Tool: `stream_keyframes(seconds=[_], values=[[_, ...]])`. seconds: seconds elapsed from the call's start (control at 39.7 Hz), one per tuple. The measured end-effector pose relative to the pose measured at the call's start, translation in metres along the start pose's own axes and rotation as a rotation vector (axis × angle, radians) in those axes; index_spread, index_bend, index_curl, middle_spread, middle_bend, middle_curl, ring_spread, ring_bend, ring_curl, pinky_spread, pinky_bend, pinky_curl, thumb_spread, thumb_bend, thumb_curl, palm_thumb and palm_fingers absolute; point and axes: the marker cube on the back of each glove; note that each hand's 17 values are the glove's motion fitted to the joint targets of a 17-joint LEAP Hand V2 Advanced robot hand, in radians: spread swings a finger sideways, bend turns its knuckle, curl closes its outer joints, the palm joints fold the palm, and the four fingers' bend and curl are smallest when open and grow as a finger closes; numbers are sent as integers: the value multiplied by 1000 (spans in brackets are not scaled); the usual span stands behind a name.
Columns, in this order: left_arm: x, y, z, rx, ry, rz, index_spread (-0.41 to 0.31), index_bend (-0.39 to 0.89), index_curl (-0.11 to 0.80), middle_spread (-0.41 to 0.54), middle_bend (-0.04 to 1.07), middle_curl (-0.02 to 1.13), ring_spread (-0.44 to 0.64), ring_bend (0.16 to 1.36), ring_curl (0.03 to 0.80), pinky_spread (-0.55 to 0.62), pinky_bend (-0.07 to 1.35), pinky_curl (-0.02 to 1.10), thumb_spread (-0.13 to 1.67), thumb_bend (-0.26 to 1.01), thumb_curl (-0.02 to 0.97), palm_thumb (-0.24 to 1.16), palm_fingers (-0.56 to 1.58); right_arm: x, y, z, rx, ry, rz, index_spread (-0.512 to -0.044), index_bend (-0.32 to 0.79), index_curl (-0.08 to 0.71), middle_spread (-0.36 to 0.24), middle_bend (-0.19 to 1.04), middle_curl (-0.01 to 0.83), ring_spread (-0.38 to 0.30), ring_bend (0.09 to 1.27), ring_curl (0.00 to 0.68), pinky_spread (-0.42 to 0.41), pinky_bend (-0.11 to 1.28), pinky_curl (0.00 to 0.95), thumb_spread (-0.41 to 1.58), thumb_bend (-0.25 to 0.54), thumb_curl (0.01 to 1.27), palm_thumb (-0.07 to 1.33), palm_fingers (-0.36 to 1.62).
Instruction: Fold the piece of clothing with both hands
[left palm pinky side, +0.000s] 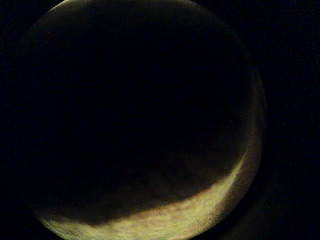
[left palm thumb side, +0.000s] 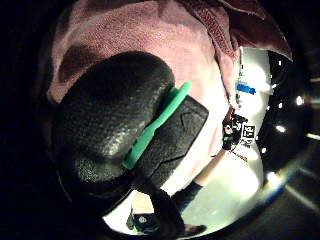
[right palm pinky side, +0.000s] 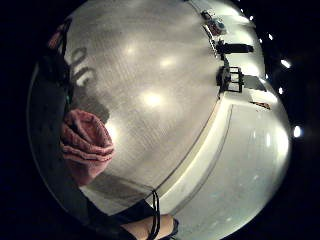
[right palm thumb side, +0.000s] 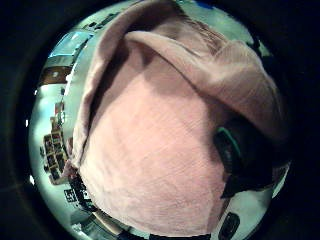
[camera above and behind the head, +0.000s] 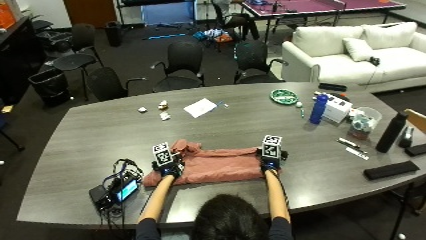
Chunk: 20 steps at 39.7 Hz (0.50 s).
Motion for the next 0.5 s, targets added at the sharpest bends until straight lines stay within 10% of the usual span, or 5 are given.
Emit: stream_keyframes(seconds=[0.15, 0.5], values=[[0, 11, -8, -55, -79, -18, 131, 88, 192, 404, 160, 257, 542, 619, 366, 463, 446, 386, 1145, -23, 214, -12, -107, 0, 15, 1, -10, 116, -94, -233, 207, 164, -187, 387, 488, -212, 716, 447, -292, 666, 367, 1164, 78, 445, 979, 1261], [-8, 31, -10, -132, -146, 8, 141, 114, 183, 423, 166, 239, 507, 680, 358, 408, 535, 393, 1188, -10, 242, 77, -31, 97, 16, -33, 75, 253, 151, -265, 223, 308, -227, 378, 496, -244, 690, 451, -369, 580, 356, 1087, 35, 420, 1046, 1334]])
